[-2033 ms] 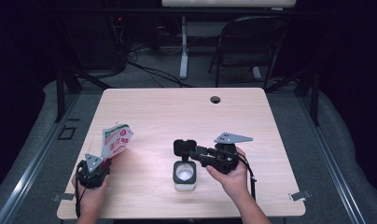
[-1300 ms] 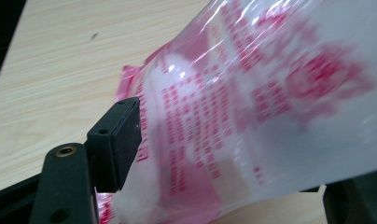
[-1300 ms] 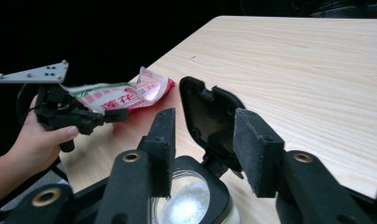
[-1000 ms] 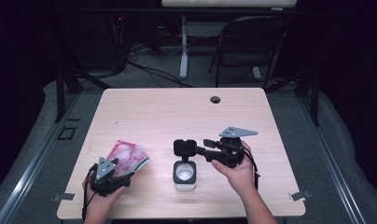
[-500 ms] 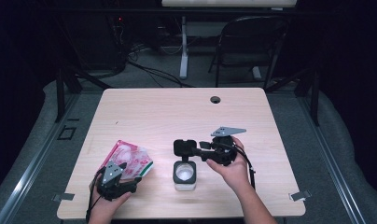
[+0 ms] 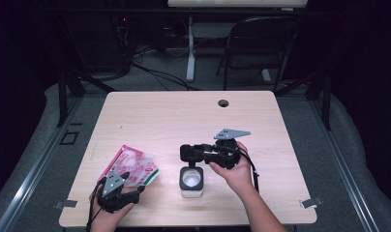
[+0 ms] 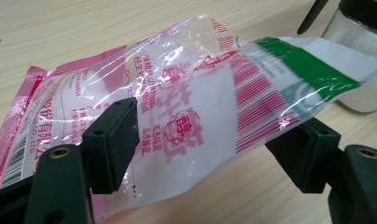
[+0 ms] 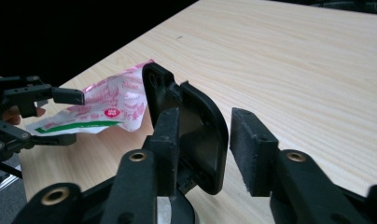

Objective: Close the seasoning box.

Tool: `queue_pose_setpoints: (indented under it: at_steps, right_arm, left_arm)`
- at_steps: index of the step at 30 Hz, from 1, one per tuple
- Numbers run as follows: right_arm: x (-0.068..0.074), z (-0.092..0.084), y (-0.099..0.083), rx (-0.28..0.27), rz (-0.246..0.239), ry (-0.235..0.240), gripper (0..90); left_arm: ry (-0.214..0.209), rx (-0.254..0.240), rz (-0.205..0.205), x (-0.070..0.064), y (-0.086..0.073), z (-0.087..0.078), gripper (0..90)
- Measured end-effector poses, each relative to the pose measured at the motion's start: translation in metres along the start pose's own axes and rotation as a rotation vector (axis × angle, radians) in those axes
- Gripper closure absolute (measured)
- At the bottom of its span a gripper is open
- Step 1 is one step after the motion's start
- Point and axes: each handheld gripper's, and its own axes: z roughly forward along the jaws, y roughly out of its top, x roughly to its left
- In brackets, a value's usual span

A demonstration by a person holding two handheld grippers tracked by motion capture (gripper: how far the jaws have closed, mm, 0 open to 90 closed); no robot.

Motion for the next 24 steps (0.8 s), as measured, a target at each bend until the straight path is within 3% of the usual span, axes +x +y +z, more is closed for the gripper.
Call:
queue_pose_setpoints:
  at_steps: [11, 24]
  right_arm:
    - [0.0009, -0.0045, 0.0018, -0.011, -0.030, -0.001, 74.5]
    - [0.0008, -0.0063, 0.0029, 0.001, -0.042, 0.008, 76.0]
  left_arm:
    - [-0.007, 0.003, 0.006, -0.0022, 0.0004, -0.0002, 30.0]
    - [-0.012, 0.005, 0.009, -0.0038, 0.0005, 0.0004, 30.4]
